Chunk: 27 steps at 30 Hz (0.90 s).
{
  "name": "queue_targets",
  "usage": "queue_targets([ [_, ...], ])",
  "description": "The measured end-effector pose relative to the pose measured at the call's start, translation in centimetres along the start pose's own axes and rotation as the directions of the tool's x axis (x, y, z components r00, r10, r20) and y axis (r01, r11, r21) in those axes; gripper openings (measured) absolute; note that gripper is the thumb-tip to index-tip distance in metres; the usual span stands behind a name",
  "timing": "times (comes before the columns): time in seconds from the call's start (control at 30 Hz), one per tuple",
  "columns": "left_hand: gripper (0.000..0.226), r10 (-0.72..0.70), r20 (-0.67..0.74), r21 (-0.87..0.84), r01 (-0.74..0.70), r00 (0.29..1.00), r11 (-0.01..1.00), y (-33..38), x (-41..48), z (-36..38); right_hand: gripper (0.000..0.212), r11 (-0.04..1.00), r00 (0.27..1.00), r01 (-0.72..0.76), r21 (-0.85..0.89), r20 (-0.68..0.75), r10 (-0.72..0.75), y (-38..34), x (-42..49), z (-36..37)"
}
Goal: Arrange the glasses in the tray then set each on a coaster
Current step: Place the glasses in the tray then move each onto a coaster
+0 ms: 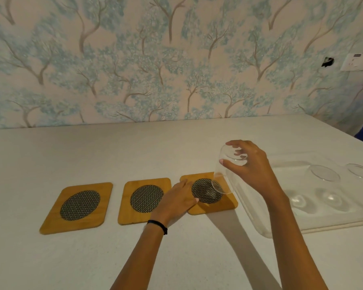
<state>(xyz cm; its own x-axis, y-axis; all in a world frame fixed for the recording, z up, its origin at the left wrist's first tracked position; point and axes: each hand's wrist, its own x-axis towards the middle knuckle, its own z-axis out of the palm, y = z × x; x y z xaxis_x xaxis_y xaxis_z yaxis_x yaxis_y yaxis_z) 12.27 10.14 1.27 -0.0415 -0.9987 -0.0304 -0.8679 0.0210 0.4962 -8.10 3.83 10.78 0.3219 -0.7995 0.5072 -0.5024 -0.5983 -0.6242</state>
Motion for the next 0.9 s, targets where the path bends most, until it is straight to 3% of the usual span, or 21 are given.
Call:
queue_targets([
  [0.43, 0.067, 0.000, -0.004, 0.028, 0.000, 1.000, 1.000, 0.1, 0.0, 0.5, 0.043, 0.999, 0.996, -0.027, 0.028, 0.091, 0.024, 0.6, 1.1, 5.7],
  [0.9, 0.072, 0.013, 0.013, 0.038, -0.014, 1.000, 0.999, 0.0, 0.2, 0.7, 0.044, 0.997, 0.995, -0.053, 0.049, 0.091, 0.049, 1.0, 0.9, 6.7],
])
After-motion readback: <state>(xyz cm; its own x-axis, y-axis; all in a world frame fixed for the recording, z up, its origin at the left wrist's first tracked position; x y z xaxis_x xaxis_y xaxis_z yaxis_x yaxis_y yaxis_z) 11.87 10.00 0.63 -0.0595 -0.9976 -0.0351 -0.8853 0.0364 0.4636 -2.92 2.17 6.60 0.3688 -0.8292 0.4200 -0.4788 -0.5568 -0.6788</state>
